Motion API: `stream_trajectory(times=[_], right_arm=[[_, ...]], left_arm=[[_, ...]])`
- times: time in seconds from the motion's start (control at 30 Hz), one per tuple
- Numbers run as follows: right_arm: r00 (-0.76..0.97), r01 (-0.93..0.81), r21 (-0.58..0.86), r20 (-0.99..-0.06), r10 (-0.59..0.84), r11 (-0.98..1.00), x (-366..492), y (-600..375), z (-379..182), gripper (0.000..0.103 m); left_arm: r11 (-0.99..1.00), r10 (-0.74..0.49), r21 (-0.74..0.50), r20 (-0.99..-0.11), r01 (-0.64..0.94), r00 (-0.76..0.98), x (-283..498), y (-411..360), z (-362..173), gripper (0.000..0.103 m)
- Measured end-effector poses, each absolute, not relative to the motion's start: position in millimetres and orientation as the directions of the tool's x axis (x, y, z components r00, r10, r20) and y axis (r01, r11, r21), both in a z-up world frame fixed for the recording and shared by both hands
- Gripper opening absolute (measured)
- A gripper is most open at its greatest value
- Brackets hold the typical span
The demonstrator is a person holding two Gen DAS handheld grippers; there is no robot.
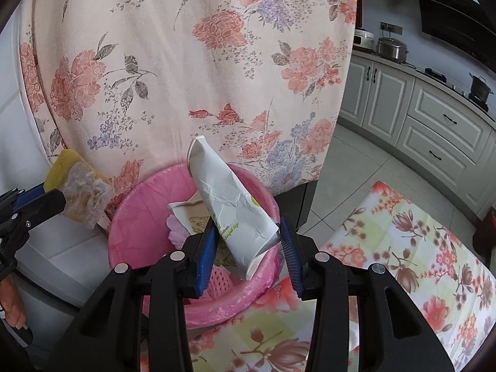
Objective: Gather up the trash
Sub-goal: 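Grasp the yellow sponge with the left tool while the right tool carries the wrapper to the bin, then open both tools over the bin to drop the sponge and wrapper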
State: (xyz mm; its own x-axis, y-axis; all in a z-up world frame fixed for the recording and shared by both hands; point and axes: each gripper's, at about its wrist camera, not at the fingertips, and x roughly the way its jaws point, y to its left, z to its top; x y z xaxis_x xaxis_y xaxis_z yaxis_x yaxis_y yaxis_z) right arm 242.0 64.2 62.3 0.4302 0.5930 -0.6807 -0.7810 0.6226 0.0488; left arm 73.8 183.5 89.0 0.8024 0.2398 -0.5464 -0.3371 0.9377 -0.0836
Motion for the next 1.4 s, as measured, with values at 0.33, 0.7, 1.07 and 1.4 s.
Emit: stream_trajectory(times=[0.33,0.7,1.07,1.4], right_arm=[[0.387,-0.8,0.062,-0.706,0.593,0.597,246.5,102.0,52.9,0.04],[0.396,-0.801,0.041,-0.711,0.581,0.597,257.1,117.7,47.9,0.07],[0.426,-0.765,0.047,-0.711,0.559,0.642,269.1,88.0,46.2,0.074],[0.434,-0.754,0.055,-0.706,0.559,0.655,270.5,71.8,48.6,0.075]], left_arm=[[0.933,0.255,-0.073,-0.557,-0.353,0.79,88.0,199.2,83.1,0.025],[0.932,0.248,-0.079,-0.573,-0.353,0.781,94.0,202.9,77.1,0.025],[0.933,0.246,-0.077,-0.576,-0.351,0.78,130.6,210.3,80.9,0.039],[0.932,0.262,-0.056,-0.577,-0.358,0.774,133.9,204.4,82.9,0.047]])
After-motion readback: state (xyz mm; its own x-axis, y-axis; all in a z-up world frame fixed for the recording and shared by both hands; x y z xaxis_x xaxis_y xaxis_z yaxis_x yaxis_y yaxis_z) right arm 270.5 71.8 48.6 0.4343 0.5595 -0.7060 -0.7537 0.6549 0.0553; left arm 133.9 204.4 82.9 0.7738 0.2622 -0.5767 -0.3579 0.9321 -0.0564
